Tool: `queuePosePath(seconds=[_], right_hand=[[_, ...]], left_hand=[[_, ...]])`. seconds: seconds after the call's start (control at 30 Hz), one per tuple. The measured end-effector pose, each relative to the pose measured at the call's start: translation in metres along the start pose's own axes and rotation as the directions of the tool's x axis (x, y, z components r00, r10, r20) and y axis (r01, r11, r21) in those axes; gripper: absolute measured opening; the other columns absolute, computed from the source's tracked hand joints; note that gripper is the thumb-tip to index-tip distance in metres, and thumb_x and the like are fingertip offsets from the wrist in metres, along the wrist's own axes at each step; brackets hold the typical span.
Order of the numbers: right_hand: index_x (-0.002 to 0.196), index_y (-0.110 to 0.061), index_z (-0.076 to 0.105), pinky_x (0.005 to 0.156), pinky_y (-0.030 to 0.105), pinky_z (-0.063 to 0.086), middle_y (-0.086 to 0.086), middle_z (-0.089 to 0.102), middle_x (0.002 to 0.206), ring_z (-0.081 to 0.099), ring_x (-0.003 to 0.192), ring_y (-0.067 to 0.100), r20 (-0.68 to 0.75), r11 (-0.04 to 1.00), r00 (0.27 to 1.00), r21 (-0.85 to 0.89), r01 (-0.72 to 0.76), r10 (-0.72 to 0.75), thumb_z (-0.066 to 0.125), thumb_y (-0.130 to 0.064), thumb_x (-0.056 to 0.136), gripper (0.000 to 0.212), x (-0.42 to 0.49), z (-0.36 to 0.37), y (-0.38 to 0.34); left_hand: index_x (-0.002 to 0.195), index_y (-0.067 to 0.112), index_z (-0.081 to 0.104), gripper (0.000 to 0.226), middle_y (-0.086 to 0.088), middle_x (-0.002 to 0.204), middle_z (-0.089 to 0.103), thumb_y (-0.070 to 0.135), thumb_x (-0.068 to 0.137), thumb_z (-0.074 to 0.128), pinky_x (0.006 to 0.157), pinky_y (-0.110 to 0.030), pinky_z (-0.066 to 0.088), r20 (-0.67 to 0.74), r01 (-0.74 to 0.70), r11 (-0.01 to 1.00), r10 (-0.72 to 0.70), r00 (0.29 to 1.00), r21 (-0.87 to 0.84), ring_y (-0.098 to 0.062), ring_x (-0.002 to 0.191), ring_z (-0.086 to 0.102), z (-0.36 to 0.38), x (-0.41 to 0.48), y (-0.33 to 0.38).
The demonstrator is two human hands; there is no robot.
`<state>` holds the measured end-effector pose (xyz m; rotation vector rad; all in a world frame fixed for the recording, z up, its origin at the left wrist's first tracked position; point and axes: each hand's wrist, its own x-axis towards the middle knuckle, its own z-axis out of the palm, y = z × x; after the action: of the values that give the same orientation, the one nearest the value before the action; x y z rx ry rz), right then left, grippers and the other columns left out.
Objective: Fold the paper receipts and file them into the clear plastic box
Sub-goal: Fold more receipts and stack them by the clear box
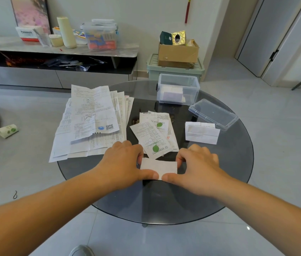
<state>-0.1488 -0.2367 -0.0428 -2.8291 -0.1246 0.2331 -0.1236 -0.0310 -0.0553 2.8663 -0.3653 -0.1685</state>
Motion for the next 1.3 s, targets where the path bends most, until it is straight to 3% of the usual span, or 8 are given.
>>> queuePosePath(seconds=[0.2, 0.37, 0.53, 0.67, 0.77, 1.07, 1.2, 1.3], right_hand=[[0.093, -0.037, 0.05, 0.09, 0.037, 0.033, -0.008, 0.044, 0.109, 0.041, 0.11, 0.018, 0.14, 0.997, 0.988, -0.032, -0.064, 0.068, 0.072, -0.069, 0.072, 0.044, 0.005, -0.016, 0.006], [0.09, -0.037, 0.049, 0.093, 0.038, 0.036, -0.011, 0.043, 0.102, 0.043, 0.108, 0.018, 0.159, 0.998, 0.985, -0.013, -0.068, 0.069, 0.075, -0.065, 0.072, 0.043, 0.005, -0.019, 0.008], [0.09, -0.038, 0.051, 0.097, 0.038, 0.037, -0.011, 0.046, 0.108, 0.044, 0.11, 0.016, 0.192, 0.998, 0.98, 0.035, -0.054, 0.046, 0.076, -0.064, 0.071, 0.041, 0.006, -0.02, 0.016], [0.102, -0.036, 0.058, 0.1, 0.039, 0.048, -0.013, 0.053, 0.11, 0.052, 0.109, 0.011, 0.253, 0.962, 0.967, 0.254, -0.094, 0.028, 0.081, -0.062, 0.066, 0.05, 0.007, -0.028, 0.02], [0.108, -0.038, 0.057, 0.1, 0.041, 0.048, -0.014, 0.054, 0.109, 0.053, 0.109, 0.012, 0.228, 0.95, 0.973, 0.301, -0.081, 0.011, 0.081, -0.065, 0.063, 0.058, 0.008, -0.026, 0.02], [0.1, -0.039, 0.054, 0.093, 0.038, 0.044, -0.013, 0.046, 0.102, 0.044, 0.103, 0.012, 0.137, 0.986, 0.982, 0.117, 0.115, -0.131, 0.073, -0.07, 0.07, 0.047, 0.008, -0.011, -0.002], [0.091, -0.034, 0.052, 0.084, 0.033, 0.041, -0.011, 0.047, 0.101, 0.043, 0.1, 0.013, 0.167, 0.989, 0.976, 0.071, 0.129, -0.139, 0.079, -0.061, 0.07, 0.043, 0.006, -0.011, -0.011], [0.09, -0.032, 0.047, 0.072, 0.03, 0.042, -0.012, 0.052, 0.097, 0.049, 0.091, 0.013, 0.175, 0.984, 0.974, 0.13, 0.125, -0.147, 0.083, -0.053, 0.07, 0.046, 0.003, -0.011, -0.011]], left_hand=[[0.094, 0.03, 0.054, 0.047, 0.012, 0.097, 0.053, 0.065, 0.071, 0.077, 0.073, -0.023, 0.047, 0.104, 0.022, 0.99, -0.008, 0.995, -0.136, -0.01, 0.087, 0.05, -0.013, -0.007, -0.003], [0.103, 0.029, 0.054, 0.041, 0.015, 0.09, 0.052, 0.046, 0.078, 0.081, 0.062, -0.016, 0.038, 0.166, 0.038, 0.974, 0.0, 0.986, -0.222, -0.007, 0.076, 0.051, -0.023, -0.007, -0.004], [0.105, 0.032, 0.055, 0.039, 0.01, 0.094, 0.056, 0.045, 0.079, 0.081, 0.07, -0.017, 0.045, 0.208, 0.021, 0.974, 0.027, 0.978, -0.224, -0.01, 0.082, 0.055, -0.028, -0.008, -0.011], [0.105, 0.029, 0.056, 0.046, 0.005, 0.099, 0.059, 0.05, 0.074, 0.083, 0.079, -0.026, 0.051, 0.252, 0.039, 0.944, 0.047, 0.967, -0.327, -0.013, 0.09, 0.058, -0.036, -0.01, -0.014], [0.103, 0.03, 0.055, 0.051, 0.004, 0.096, 0.06, 0.054, 0.069, 0.084, 0.073, -0.023, 0.049, 0.227, 0.052, 0.93, 0.035, 0.973, -0.363, -0.01, 0.083, 0.056, -0.036, -0.01, -0.012], [0.1, 0.032, 0.059, 0.041, 0.013, 0.088, 0.057, 0.058, 0.075, 0.078, 0.058, -0.015, 0.039, 0.1, -0.017, 0.976, 0.04, 0.994, -0.217, -0.007, 0.076, 0.056, -0.026, -0.013, 0.003], [0.099, 0.032, 0.063, 0.039, 0.014, 0.093, 0.057, 0.058, 0.074, 0.078, 0.07, -0.023, 0.052, 0.06, -0.107, 0.987, 0.115, 0.992, -0.123, -0.007, 0.084, 0.056, -0.021, -0.017, 0.009], [0.091, 0.034, 0.059, 0.036, 0.015, 0.093, 0.053, 0.06, 0.073, 0.076, 0.074, -0.025, 0.051, 0.048, -0.162, 0.98, 0.168, 0.985, -0.114, -0.006, 0.088, 0.052, -0.017, -0.019, 0.009]])
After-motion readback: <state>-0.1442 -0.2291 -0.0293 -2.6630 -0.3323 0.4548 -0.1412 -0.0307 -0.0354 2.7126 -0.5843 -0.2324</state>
